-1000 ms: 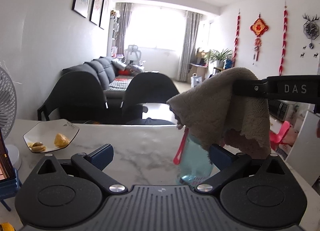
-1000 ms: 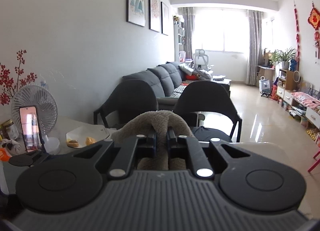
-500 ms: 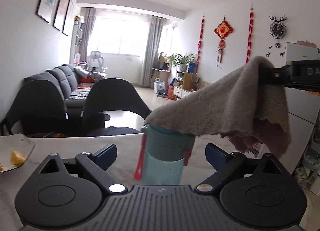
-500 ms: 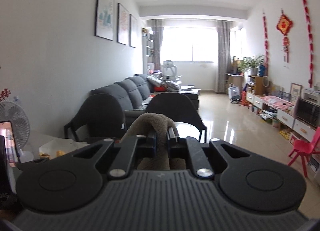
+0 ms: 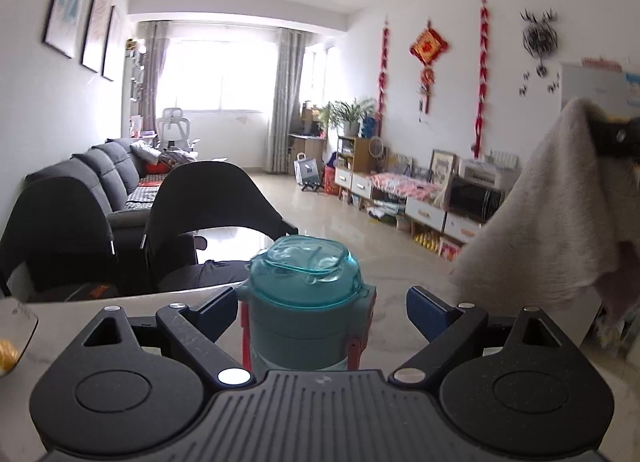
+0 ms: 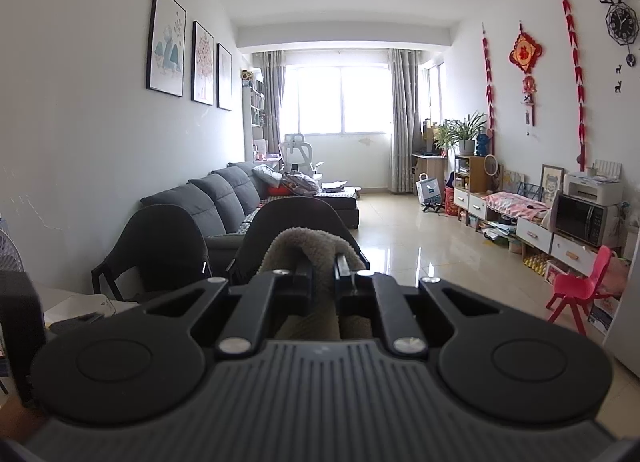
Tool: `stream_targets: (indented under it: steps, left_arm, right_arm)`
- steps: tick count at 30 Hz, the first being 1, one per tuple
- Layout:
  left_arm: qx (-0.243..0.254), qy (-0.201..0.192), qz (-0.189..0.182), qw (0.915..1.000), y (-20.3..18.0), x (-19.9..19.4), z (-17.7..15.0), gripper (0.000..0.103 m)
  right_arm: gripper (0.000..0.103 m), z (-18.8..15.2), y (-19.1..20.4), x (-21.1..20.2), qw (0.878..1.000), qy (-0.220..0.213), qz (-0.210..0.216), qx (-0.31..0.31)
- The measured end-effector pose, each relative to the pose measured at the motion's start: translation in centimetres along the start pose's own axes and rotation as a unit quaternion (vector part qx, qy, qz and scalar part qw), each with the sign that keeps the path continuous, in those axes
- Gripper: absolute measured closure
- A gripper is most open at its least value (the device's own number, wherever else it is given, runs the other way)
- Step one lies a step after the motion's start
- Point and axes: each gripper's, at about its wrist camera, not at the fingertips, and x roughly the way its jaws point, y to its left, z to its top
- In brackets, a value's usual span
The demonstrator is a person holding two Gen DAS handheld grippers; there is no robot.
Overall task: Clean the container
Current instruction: 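Close the left gripper around the teal water bottle's body, then lift the teal bottle with the left gripper while the right gripper holds the towel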
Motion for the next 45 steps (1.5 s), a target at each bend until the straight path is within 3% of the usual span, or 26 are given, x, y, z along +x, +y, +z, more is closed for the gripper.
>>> stream_targets:
  steps: [8,15,18,19,30,34,38,40,45]
  left_arm:
    - [0.000,0.000,-0.014,0.9999,0.8,1.6,-0.5,0.009]
    - [-0.005,-0.028,-0.031,0.9991,2.2,1.1,-1.1,0.006]
    - [-0.024,-0.025,-0.039,0.9986,2.7,1.2,-1.1,0.022]
    - [-0.029,-0.024,-0.036,0.9986,2.8,1.3,-1.0,0.023]
    - [-0.073,-0.018,0.083,0.9937,-1.0,0.6,-0.6,0.025]
    - [-0.041,-0.016,0.054,0.9976,-0.4,-0.1,-0.4,0.008]
    - [0.012,-0.012,0.025,0.9996,0.5,-0.4,-0.7,0.006]
    - [0.032,-0.010,0.033,0.9989,1.1,-0.5,-1.1,0.005]
    - [-0.013,-0.013,-0.004,0.9998,2.2,-0.8,-0.6,0.002]
  right_arm:
    - [0.094,-0.7,0.1,0.8,1.000,0.007,-0.001,0.002]
    - [0.094,-0.9,0.1,0.8,1.000,0.011,0.000,0.004]
    - [0.094,-1.0,0.1,0.7,1.000,0.012,0.001,0.004]
    - [0.094,-1.0,0.1,0.7,1.000,0.013,0.001,0.005]
    - [0.094,-1.2,-0.1,0.4,1.000,0.018,0.004,0.007]
    - [0.093,-1.3,-0.1,0.3,1.000,0.019,0.006,0.008]
    - [0.093,-1.4,-0.1,0.2,1.000,0.021,0.007,0.009]
    - [0.093,-1.5,-0.2,0.2,1.000,0.022,0.007,0.010]
    - [0.093,-1.6,-0.2,0.0,1.000,0.025,0.009,0.011]
